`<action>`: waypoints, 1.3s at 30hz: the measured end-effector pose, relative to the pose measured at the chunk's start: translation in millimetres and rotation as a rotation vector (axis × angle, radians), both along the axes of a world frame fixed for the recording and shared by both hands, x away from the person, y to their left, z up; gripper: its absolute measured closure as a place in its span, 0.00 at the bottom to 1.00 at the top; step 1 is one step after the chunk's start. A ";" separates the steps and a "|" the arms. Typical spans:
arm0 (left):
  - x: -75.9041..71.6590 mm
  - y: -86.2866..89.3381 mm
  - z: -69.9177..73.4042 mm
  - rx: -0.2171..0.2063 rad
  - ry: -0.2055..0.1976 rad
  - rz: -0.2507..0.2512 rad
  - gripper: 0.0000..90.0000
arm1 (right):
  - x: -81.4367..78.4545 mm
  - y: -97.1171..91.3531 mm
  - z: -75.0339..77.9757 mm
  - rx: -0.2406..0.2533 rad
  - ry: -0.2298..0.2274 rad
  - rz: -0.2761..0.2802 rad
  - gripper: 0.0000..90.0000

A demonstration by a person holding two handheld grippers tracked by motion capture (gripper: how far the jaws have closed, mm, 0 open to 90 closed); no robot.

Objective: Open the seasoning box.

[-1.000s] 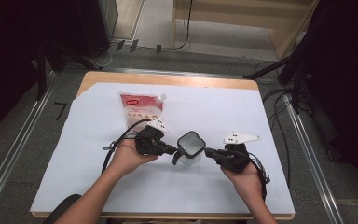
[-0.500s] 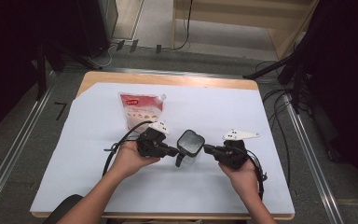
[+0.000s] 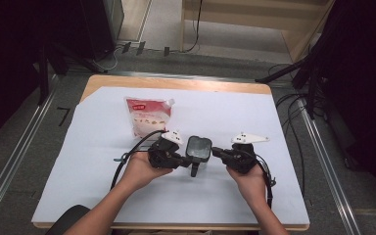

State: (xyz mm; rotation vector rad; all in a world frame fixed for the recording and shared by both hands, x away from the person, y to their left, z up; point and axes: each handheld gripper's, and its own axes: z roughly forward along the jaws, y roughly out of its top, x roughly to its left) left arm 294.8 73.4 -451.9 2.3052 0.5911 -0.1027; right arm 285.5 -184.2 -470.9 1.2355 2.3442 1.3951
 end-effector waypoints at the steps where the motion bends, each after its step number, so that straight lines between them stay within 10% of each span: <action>1: -0.8 -1.7 -0.5 -0.008 0.003 0.009 1.00 | 1.2 1.5 -0.2 0.000 0.004 -0.004 1.00; 24: -3.3 -5.7 5.2 -0.051 0.004 -0.053 0.96 | 17.5 5.3 2.9 -0.010 -0.005 -0.004 0.94; 39: -1.4 26.5 19.9 -0.054 -0.028 -0.033 0.50 | 4.5 -7.8 7.2 -0.030 0.001 -0.009 0.55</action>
